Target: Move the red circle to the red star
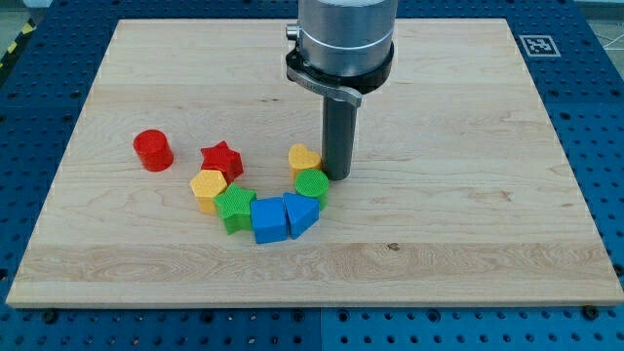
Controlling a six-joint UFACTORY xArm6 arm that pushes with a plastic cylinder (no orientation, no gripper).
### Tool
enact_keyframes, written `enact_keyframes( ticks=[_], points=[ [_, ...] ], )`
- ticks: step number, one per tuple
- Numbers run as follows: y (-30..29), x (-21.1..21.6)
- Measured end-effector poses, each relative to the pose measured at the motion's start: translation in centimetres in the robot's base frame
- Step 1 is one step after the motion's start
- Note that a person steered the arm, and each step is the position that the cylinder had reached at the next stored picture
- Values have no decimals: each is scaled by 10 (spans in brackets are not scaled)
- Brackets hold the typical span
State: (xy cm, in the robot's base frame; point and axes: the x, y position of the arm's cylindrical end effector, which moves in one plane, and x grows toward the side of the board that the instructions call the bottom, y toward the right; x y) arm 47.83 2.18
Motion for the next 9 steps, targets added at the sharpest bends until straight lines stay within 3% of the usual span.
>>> enact_keyframes(
  ticks=[2, 3, 4, 6, 9],
  points=[
    [1, -9],
    [-3, -52],
    [-38, -82],
    [-160, -95],
    [-270, -68]
  ],
)
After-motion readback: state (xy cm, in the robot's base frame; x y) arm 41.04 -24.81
